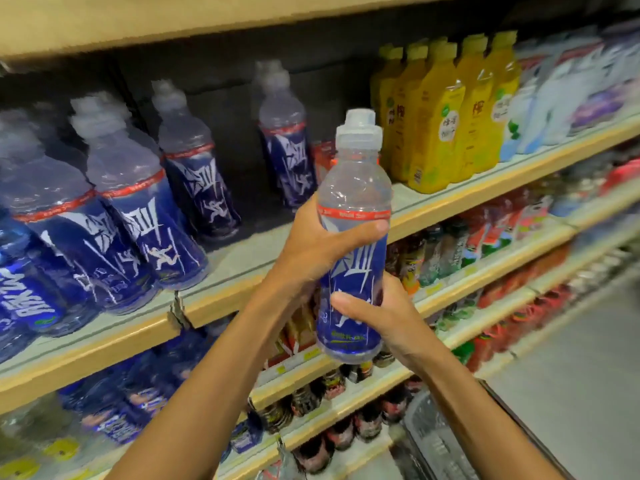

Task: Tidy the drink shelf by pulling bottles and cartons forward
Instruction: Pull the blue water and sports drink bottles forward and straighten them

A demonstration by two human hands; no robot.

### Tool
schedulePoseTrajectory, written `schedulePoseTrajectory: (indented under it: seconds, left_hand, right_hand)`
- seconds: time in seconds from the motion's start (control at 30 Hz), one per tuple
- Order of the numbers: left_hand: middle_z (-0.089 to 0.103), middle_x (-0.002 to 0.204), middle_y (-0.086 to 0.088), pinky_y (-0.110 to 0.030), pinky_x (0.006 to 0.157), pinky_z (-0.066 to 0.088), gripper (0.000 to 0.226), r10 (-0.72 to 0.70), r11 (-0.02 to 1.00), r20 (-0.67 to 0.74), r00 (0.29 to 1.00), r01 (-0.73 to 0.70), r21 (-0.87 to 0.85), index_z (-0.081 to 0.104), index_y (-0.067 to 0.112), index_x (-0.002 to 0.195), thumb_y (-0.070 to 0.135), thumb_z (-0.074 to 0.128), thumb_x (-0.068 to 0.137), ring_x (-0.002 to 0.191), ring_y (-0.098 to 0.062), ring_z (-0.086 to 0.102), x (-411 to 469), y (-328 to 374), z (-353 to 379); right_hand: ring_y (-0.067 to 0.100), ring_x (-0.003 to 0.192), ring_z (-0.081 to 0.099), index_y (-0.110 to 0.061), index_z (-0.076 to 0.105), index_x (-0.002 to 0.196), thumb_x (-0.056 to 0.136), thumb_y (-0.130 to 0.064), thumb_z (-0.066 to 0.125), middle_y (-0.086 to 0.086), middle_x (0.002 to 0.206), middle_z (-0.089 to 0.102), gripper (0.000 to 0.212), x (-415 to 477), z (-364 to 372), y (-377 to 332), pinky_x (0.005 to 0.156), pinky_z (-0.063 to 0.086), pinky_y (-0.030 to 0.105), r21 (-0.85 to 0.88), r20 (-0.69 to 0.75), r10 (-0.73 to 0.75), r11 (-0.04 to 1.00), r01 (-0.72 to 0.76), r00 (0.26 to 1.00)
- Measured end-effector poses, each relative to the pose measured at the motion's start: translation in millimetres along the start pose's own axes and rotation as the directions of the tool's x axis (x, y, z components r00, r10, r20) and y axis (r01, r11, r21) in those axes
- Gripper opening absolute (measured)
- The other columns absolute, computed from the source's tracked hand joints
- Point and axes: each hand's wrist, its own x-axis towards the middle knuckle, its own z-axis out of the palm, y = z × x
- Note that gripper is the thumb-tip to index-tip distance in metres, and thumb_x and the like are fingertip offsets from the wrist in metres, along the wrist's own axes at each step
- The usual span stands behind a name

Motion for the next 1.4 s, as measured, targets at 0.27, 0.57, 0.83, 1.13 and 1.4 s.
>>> schedulePoseTrajectory:
  seconds: [0.27,0.57,0.83,1.13,1.4]
  left_hand:
    - [0.067,0.096,0.014,-0.008,0.068,0.048,0.029,-0.219,0.97,0.594,0.774,0.236,0.051,0.054,0.025,0.103,0.002,0.063,0.087,0.077,0.009,0.064,-26,-103,152]
    - [0.065,0.098,-0.01,-0.007,0.069,0.04,0.021,-0.455,0.842,0.54,0.708,0.146,0.519,0.063,0.002,0.113,0.013,0.055,0.097,0.082,-0.013,0.058,-32,-322,204]
    - [0.061,0.115,-0.014,-0.023,0.076,0.037,0.025,-0.423,0.656,0.561,0.712,-0.187,0.732,0.06,0.003,0.117,0.014,0.055,0.096,0.096,-0.023,0.057,-2,-544,225]
    - [0.043,0.14,-0.016,-0.037,0.104,0.038,0.052,-0.41,0.394,0.652,0.637,-0.521,0.757,0.036,0.004,0.141,0.024,0.055,0.096,0.13,-0.029,0.04,15,-752,248]
    - [0.028,0.151,-0.014,-0.032,0.109,0.031,0.06,-0.333,0.33,0.64,0.693,-0.55,0.767,0.014,0.006,0.151,0.018,0.043,0.1,0.139,-0.024,0.029,18,-849,268]
  right_hand:
    - [0.01,0.072,0.07,-0.017,0.065,0.092,0.062,-0.021,0.081,-0.004,0.079,0.075,0.035,-146,-96,56,0.064,0.055,0.022,-0.02,-0.681,0.132,0.98,-0.198,0.721]
    - [0.005,0.066,0.07,-0.023,0.064,0.092,0.072,-0.011,0.079,-0.013,0.074,0.074,0.028,-271,-193,179,0.055,0.053,0.016,0.233,-0.918,0.331,0.894,-0.382,0.216]
    - [0.0,0.069,0.068,-0.027,0.061,0.096,0.074,-0.013,0.08,-0.011,0.086,0.071,0.032,-266,-267,353,0.057,0.051,0.013,0.351,-0.909,0.414,0.821,-0.451,0.046]
    - [0.023,0.087,0.066,-0.002,0.06,0.113,0.074,-0.014,0.081,0.013,0.101,0.07,0.045,-223,-345,598,0.076,0.052,0.026,0.344,-0.854,0.506,0.721,-0.602,0.118]
    - [0.03,0.092,0.067,-0.003,0.063,0.108,0.071,-0.017,0.083,0.014,0.1,0.071,0.045,-196,-382,745,0.087,0.053,0.041,0.383,-0.825,0.559,0.656,-0.651,0.078]
